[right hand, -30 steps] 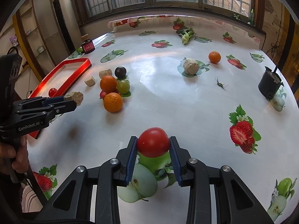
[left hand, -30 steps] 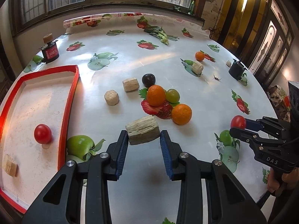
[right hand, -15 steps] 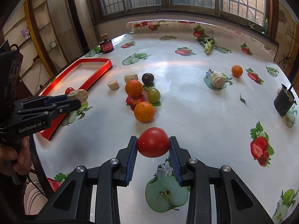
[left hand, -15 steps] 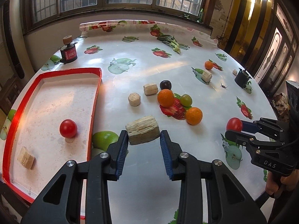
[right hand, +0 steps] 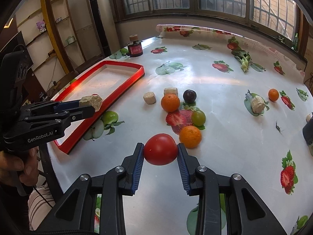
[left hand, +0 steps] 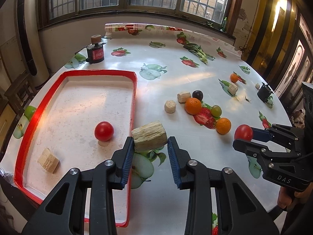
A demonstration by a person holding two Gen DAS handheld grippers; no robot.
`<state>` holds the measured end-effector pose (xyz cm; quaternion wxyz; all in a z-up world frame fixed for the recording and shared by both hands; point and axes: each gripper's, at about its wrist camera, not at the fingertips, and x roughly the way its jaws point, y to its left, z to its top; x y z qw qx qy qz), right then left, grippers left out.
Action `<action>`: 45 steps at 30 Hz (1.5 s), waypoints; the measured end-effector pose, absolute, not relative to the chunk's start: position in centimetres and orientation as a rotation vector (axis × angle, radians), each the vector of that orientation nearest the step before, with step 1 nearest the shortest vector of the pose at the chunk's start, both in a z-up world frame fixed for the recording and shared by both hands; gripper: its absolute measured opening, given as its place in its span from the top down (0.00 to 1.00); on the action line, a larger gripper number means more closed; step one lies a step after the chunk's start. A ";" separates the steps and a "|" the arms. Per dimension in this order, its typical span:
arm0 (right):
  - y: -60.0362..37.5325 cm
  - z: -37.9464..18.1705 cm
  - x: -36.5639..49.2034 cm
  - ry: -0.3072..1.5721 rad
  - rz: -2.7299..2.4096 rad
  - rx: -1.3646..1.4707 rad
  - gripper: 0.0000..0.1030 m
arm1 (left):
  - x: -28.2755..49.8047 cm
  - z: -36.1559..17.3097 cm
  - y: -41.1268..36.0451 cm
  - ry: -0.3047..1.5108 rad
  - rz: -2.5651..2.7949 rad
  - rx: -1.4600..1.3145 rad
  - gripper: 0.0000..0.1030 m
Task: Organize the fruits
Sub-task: 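Carry the block and tomato into the red tray and open both tools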
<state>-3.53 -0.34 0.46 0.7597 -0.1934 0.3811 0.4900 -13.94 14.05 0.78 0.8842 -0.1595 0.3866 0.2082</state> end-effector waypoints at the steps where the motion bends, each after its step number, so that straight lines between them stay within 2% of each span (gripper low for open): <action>1: 0.1 0.5 -3.7 0.827 1.075 -0.425 0.66 | -14.1 0.8 14.3 0.804 0.439 -0.335 0.68; 45: 21.1 -1.3 -4.2 0.877 1.273 -0.512 0.66 | -17.8 -1.2 27.5 0.855 0.684 -0.443 0.68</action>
